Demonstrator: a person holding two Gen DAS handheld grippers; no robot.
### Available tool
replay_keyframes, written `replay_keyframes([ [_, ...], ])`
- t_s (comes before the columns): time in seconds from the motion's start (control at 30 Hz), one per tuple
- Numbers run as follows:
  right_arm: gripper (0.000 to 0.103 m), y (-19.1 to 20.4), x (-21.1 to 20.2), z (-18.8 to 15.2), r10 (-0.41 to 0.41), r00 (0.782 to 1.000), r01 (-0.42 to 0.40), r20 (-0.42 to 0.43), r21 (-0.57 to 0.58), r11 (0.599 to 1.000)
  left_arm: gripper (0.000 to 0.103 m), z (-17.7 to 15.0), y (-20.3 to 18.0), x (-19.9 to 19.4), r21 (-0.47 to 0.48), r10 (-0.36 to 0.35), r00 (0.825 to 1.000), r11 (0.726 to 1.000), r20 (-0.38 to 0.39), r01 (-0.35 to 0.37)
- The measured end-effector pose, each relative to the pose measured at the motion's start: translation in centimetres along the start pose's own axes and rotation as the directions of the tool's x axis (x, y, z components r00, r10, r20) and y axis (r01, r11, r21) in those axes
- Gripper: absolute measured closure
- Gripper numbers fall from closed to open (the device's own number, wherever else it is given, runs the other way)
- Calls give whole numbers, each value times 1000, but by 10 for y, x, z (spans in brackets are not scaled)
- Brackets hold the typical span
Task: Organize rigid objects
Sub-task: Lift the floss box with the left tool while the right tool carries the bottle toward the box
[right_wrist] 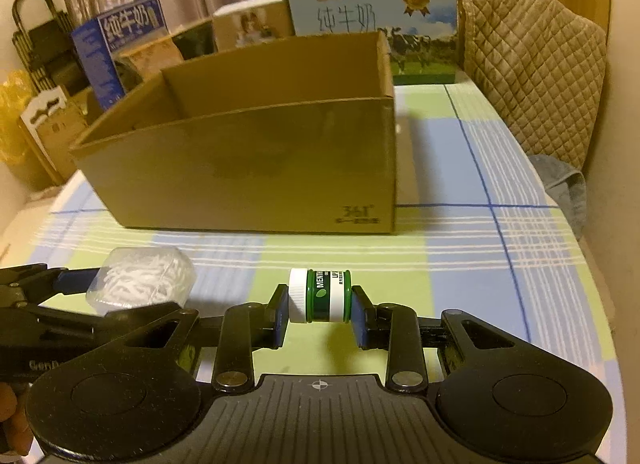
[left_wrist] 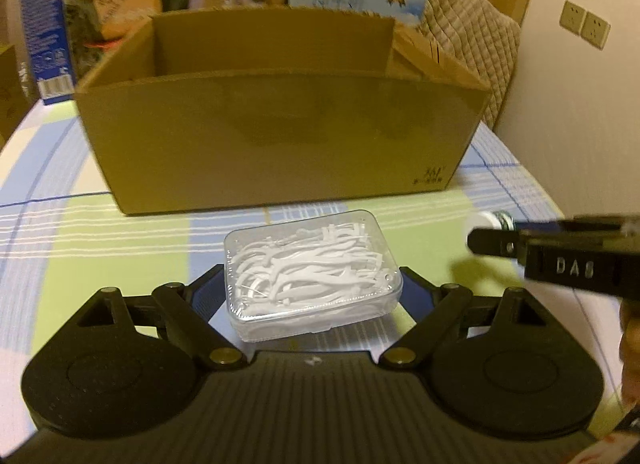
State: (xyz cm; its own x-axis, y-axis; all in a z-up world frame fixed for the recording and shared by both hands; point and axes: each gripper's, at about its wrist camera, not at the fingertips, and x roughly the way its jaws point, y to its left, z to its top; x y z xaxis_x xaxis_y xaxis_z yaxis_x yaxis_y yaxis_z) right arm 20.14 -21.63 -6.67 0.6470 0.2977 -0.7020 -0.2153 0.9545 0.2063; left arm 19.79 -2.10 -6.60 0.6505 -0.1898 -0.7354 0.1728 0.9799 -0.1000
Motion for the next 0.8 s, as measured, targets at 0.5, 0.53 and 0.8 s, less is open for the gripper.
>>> replay_keyframes([
  [0.5,75,36,-72,7,-6,998,6,61,-2,1000,17,8,9,-85,-18,28,998,999,48,-27],
  [0.53,75,39,-77,7,-5,998,6,63,-8,1000,17,8,9,-90,-19,30,998,999,51,-29],
  [0.8,75,56,-104,4,0,996,4,86,-45,999,17,2,10,-123,-17,39,997,999,67,-38],
])
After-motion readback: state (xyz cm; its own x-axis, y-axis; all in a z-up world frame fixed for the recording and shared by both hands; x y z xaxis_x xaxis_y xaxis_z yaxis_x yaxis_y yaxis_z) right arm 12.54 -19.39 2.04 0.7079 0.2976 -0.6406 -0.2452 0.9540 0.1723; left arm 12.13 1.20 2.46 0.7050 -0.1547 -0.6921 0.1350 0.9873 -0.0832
